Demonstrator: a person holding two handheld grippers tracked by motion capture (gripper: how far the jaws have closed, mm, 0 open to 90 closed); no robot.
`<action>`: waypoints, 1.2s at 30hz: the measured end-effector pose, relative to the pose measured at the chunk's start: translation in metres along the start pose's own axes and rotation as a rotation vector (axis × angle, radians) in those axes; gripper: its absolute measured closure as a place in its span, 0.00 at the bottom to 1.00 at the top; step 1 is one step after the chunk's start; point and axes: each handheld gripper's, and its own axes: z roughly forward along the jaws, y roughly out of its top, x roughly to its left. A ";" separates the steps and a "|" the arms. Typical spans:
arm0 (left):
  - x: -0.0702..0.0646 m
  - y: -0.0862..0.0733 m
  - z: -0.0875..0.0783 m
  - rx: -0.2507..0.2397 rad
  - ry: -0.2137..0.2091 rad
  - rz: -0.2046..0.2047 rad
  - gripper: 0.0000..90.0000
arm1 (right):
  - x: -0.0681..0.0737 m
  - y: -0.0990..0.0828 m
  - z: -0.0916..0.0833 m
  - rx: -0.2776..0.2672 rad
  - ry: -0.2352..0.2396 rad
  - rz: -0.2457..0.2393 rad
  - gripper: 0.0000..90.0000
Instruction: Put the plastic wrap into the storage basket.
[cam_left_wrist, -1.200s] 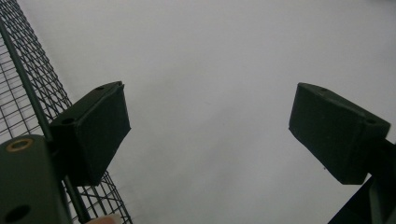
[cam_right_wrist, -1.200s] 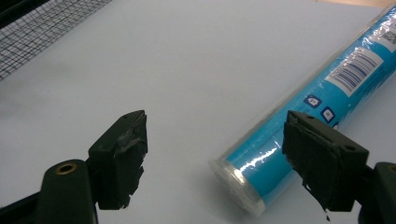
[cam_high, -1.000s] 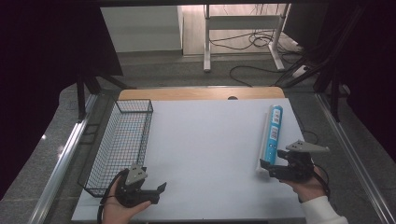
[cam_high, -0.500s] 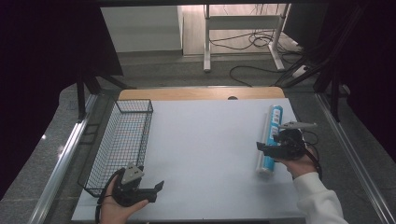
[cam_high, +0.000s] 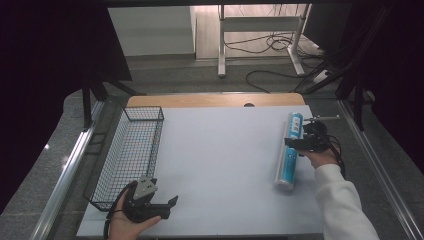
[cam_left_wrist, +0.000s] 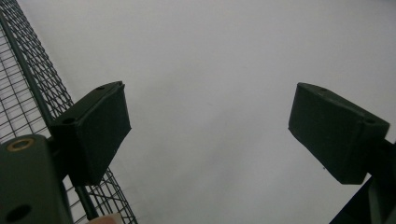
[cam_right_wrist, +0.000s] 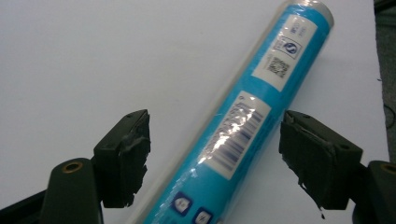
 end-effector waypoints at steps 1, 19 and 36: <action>0.000 0.000 0.000 0.000 0.003 0.000 0.14 | -0.002 0.002 0.003 0.008 -0.004 0.013 0.28; 0.002 -0.005 -0.002 0.010 0.032 0.002 0.15 | -0.014 0.009 0.060 0.179 -0.091 0.166 0.23; 0.002 -0.006 0.001 0.030 0.036 0.020 0.14 | -0.010 0.006 0.075 0.275 -0.107 0.229 0.23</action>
